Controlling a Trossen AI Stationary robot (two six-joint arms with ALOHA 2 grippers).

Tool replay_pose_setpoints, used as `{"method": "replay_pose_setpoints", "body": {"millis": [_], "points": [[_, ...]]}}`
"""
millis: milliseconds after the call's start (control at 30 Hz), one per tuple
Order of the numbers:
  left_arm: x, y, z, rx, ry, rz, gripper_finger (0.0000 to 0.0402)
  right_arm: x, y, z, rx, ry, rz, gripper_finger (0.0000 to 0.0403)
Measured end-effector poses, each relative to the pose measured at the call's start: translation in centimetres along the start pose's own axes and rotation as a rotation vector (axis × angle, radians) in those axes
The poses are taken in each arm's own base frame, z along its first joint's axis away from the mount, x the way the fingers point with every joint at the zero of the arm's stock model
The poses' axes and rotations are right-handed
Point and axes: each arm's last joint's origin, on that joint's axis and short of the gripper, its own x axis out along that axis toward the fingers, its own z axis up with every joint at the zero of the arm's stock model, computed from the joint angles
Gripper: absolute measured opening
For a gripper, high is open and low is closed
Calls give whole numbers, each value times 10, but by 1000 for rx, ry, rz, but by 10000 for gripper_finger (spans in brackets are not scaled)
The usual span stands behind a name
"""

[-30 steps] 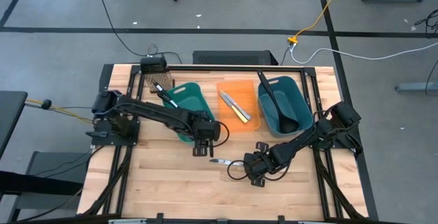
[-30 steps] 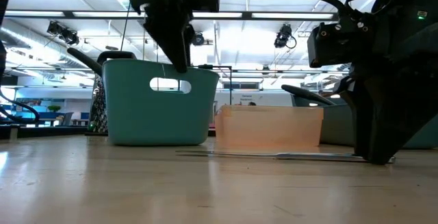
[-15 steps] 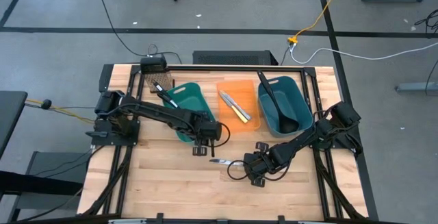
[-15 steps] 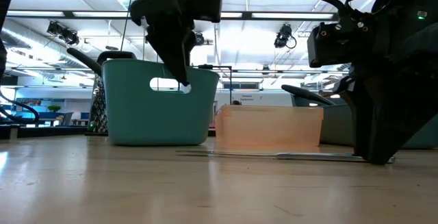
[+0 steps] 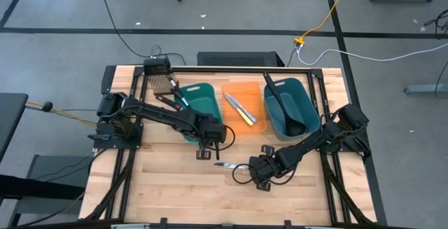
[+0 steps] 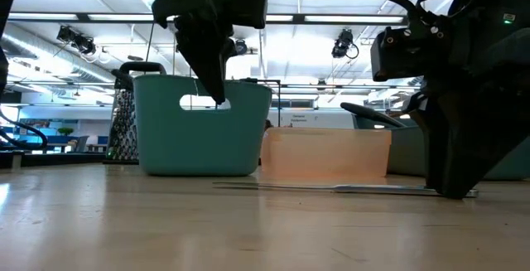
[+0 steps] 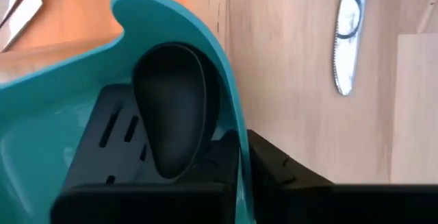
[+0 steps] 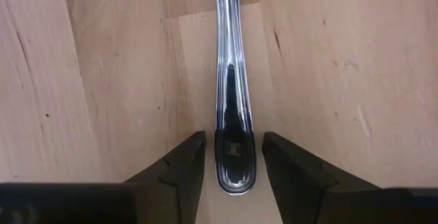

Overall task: Pick & Place Kitchen Items
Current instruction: Adjust the dark green bin on the table, then put the silver knife into the orange bin

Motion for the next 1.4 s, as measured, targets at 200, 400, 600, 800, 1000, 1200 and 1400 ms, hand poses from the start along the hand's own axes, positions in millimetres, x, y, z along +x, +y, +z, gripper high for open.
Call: {"method": "replay_pose_setpoints", "body": {"millis": [200,400,600,800,1000,1200,1400], "points": [[-1,-6,-1,3,1,-26,12,0,0,0,-1,0,0,162],[-3,-16,-4,32,23,-74,14,0,0,0,-4,0,0,162],[-3,-18,-5,21,39,-75,23,0,0,0,-6,-1,1,162],[-3,-17,-4,10,31,-74,21,0,0,0,-5,-2,2,162],[-2,-17,-4,10,31,-74,78,0,0,0,-5,-2,2,162],[-3,-16,-5,12,33,-43,158,0,0,0,-5,-3,2,162],[-18,-14,-1,16,59,-30,216,0,0,0,-5,-3,3,162]]}}
